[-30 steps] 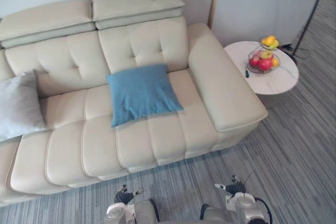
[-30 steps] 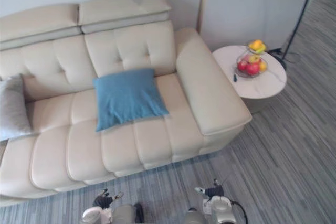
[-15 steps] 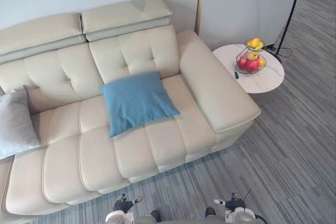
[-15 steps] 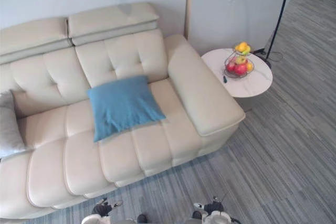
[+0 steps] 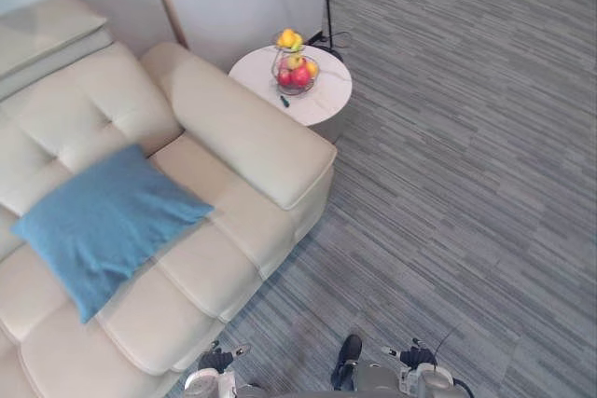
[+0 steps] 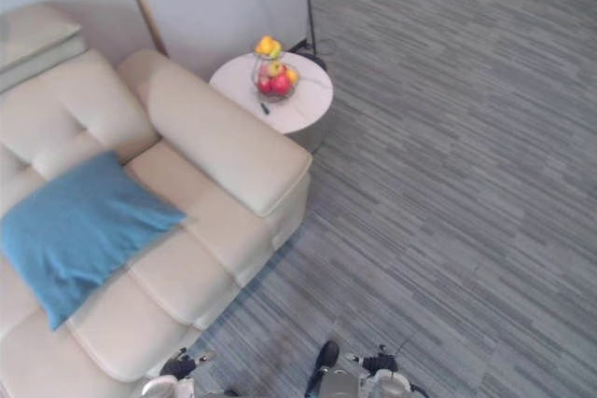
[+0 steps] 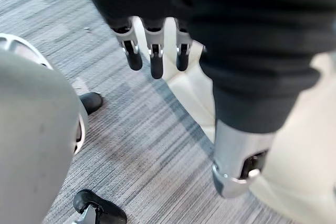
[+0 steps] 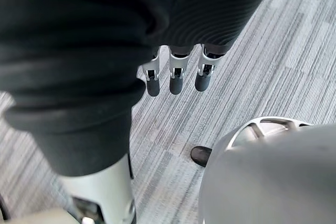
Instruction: Pick up cushions and gather them together orderly.
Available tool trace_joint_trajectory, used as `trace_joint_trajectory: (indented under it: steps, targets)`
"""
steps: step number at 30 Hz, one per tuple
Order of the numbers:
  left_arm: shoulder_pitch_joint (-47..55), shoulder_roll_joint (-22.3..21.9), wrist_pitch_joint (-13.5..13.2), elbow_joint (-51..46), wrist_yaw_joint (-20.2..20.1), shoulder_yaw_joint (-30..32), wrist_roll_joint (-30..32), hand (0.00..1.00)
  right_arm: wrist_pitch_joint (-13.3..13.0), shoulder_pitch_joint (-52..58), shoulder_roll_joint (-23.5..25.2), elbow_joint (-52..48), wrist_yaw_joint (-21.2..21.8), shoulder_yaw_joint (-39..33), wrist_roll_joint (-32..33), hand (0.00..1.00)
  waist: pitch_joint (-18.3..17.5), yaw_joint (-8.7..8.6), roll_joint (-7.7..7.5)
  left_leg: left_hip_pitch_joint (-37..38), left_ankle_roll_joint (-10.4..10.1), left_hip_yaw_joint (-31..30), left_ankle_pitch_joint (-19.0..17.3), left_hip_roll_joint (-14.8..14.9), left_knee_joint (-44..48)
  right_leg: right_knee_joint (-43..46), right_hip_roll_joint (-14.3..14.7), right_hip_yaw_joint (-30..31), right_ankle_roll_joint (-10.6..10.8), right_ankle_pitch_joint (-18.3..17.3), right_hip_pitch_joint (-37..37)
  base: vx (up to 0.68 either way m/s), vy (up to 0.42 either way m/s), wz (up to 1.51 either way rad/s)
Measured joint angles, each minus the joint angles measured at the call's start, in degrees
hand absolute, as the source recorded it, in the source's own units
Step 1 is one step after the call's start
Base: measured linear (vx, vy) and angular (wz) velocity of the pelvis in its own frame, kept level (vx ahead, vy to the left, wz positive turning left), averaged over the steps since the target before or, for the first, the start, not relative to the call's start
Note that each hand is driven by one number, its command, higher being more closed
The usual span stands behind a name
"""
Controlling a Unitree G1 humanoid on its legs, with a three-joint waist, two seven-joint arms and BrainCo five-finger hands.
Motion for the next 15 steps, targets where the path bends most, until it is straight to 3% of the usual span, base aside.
trace_joint_trajectory:
  steps: [1, 2, 3, 5, 6, 7, 9, 11, 13, 15]
  targets:
    - [0.1, -0.4, 0.0, -0.1, 0.0, 0.5, 0.3, 0.0, 0.0, 0.1, -0.1, -0.1, -0.1, 0.0, 0.2, 0.0, 0.3, 0.2, 0.6, -1.7, 0.8, -1.8, 0.5, 2.7, 7.2, 0.6, 0.9, 0.8, -0.5, -0.9, 0.8, 0.11, -0.234, -0.69]
    - [0.5, -1.4, -0.1, -0.7, -0.1, 1.8, 0.2, 0.0, 0.0, 0.1, 0.0, -0.2, -0.3, 0.0, 0.5, 0.0, 0.7, 0.48, 1.46, -4.1, 3.6, -5.0, 2.3, 5.9, 16.2, 1.7, 2.3, 2.6, -1.2, -2.2, 1.9, 0.11, -0.155, -0.76]
    - [0.5, -1.7, -0.3, -0.9, -0.1, 2.1, 0.3, 0.0, 0.1, 0.1, -0.1, -0.2, -0.4, 0.1, 0.6, 0.0, 0.8, 0.8, 1.74, -6.0, 4.9, -8.1, 2.5, 7.1, 21.0, 2.4, 3.1, 4.2, -1.7, -3.2, 2.4, 0.13, -0.081, -1.02]
    - [0.5, -2.0, -0.3, -1.4, -0.2, 2.2, 0.6, 0.0, 0.2, -0.1, 0.6, -1.7, -0.5, 0.3, 1.6, 0.0, 1.0, 0.85, 2.05, -10.9, 2.5, -15.2, -4.2, 3.5, 25.4, 3.2, 4.3, 9.2, -2.5, -4.5, 2.5, 0.16, -0.036, -1.15]
    - [0.5, -2.1, -0.4, -1.6, -0.2, 2.2, 0.6, 0.0, 0.2, -0.2, 0.9, -1.9, -0.6, 0.3, 1.7, 0.0, 1.1, 1.03, 1.85, -12.2, 2.2, -17.3, -5.7, 1.2, 23.9, 2.8, 4.7, 11.1, -2.5, -4.5, 2.5, 0.2, -0.006, -1.52]
    - [0.5, -2.7, -0.7, -2.6, 0.1, 2.3, 0.6, 0.0, 0.2, 0.2, 1.4, -2.4, -0.7, 0.3, 1.7, 0.0, 1.3, 1.95, 1.58, -13.9, 2.0, -20.7, -7.2, -3.6, 16.7, 2.5, 5.4, 15.3, -2.5, -4.5, 2.5, 0.17, 0.021, -1.29]
    - [0.5, -3.2, -0.7, -3.3, 0.1, 2.7, 0.6, 0.0, 0.2, 0.1, 1.4, -2.4, -1.0, 0.3, 1.7, 0.0, 1.4, 2.42, 1.56, -15.0, 1.9, -24.5, -7.1, -6.5, 11.4, 2.4, 6.2, 18.3, -2.4, -4.5, 2.5, 0.15, 0.063, -1.15]
    - [0.5, -3.8, -0.8, -3.8, 0.1, 3.1, 0.7, 0.0, 0.2, 0.0, 1.4, -2.4, -1.6, 0.3, 1.7, 0.0, 1.4, 3.47, 1.54, -15.7, 1.8, -33.4, -6.7, -10.8, 2.6, 2.4, 7.3, 22.6, -1.9, -4.8, 2.2, 0.2, 0.168, -1.44]
    - [0.7, -4.3, -0.8, -3.8, 0.1, 3.4, 0.3, 0.0, 0.2, 0.1, 1.5, -2.3, -1.6, 0.5, 1.6, 0.0, 0.8, 3.89, 2.56, -14.6, 2.4, -36.5, -3.6, -11.1, -1.3, 3.2, 9.1, 26.0, -0.6, -5.4, 1.8, 0.2, 0.206, -1.55]
    - [0.5, -3.1, -0.7, -3.6, 0.1, 3.2, 0.4, 0.0, 0.1, 0.5, 2.8, -3.0, -1.6, 1.2, 1.6, 0.0, 0.2, 3.47, 0.78, -13.0, 3.3, -31.5, -5.4, -11.0, -2.0, 3.6, 8.1, 28.3, 1.2, -5.6, 2.0, 0.23, 0.191, -1.19]
